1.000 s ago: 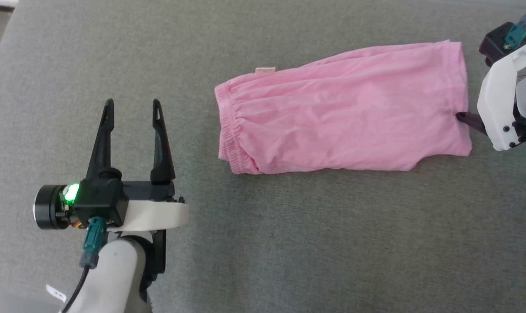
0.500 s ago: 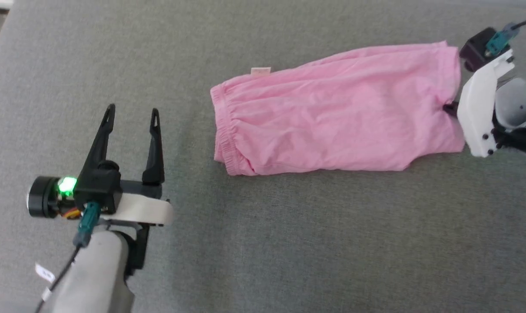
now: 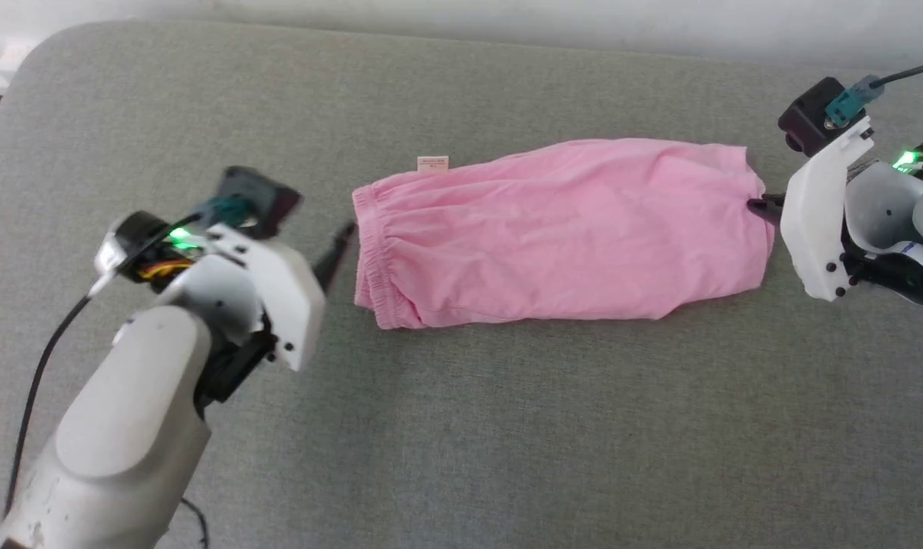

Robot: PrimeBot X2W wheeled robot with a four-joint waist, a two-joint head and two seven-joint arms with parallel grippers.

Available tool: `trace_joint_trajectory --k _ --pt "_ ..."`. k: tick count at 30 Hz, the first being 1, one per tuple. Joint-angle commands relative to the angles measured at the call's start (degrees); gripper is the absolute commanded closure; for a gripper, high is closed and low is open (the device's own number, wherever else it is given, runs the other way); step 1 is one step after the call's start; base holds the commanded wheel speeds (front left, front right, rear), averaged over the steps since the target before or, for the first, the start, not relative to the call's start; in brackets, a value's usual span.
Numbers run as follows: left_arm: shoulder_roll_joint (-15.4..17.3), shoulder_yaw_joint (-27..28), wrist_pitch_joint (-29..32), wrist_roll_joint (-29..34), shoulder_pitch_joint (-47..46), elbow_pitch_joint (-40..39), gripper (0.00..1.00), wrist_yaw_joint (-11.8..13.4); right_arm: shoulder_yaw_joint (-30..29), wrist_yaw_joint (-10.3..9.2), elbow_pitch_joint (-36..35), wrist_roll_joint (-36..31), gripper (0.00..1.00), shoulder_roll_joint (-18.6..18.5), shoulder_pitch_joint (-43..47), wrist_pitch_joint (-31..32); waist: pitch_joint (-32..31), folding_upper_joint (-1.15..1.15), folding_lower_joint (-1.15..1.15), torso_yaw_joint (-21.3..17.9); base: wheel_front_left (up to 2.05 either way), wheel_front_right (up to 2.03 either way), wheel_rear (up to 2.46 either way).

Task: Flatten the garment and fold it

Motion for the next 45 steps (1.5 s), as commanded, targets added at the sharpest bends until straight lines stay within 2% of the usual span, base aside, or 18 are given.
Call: trace_joint_trajectory --k 1,5,9,16,23,25,29,34,45 --pt "1.01 -2.87 3.18 -3.02 -2.01 -0.01 0.00 -0.34 0.20 -0.04 0.03 -0.47 1.00 0.20 1.07 -0.47 -0.09 0.00 0.00 -0.44 0.00 0.00 0.00" --pt "3.96 -10.66 13.04 -12.06 -6.52 0.67 0.00 -0.36 0.34 -0.04 0.18 -0.91 1.00 0.85 0.72 -0.69 0.61 0.00 0.00 -0.89 0.00 0.00 0.00" --pt "5.16 -15.68 18.24 -17.70 -10.63 2.65 0.00 -0.37 0.45 -0.04 0.32 -1.52 1.00 1.62 -0.18 -0.87 1.66 0.00 0.00 -1.59 0.00 0.00 0.00" --pt "5.74 -23.46 22.51 -21.57 -15.06 8.39 0.00 -0.38 0.59 -0.04 0.47 -2.90 1.00 2.90 -1.52 -0.83 3.49 0.00 0.00 -2.95 0.00 0.00 0.00" --pt "5.10 -30.18 22.46 -24.53 -16.94 13.27 0.00 -0.38 0.65 -0.04 0.38 -3.97 1.00 3.87 -2.33 -0.58 4.76 0.00 0.00 -4.06 0.00 0.00 0.00" --pt "5.00 -31.96 22.21 -25.95 -17.42 13.55 1.00 -0.38 0.66 -0.04 0.27 -4.07 1.00 3.90 -2.27 -0.57 4.66 0.00 0.00 -4.19 0.00 0.00 0.00" --pt "5.87 -34.45 20.63 -28.55 -18.75 13.60 1.00 -0.38 0.67 -0.04 -0.11 -4.15 1.00 3.64 -1.98 -1.46 3.11 0.00 0.00 -4.38 0.00 0.00 0.00" --pt "7.04 -34.31 16.98 -32.90 -19.39 13.55 1.00 -0.38 0.67 -0.04 -2.00 -3.61 1.00 2.45 -1.31 -4.04 -0.22 0.00 0.00 -4.51 0.00 0.00 0.00" --pt "12.36 -35.57 13.77 -41.63 -13.58 6.48 1.00 -0.38 0.68 -0.04 -13.32 -2.40 1.00 -7.06 7.20 -10.17 -6.53 0.00 0.00 -4.91 0.00 0.00 0.00"
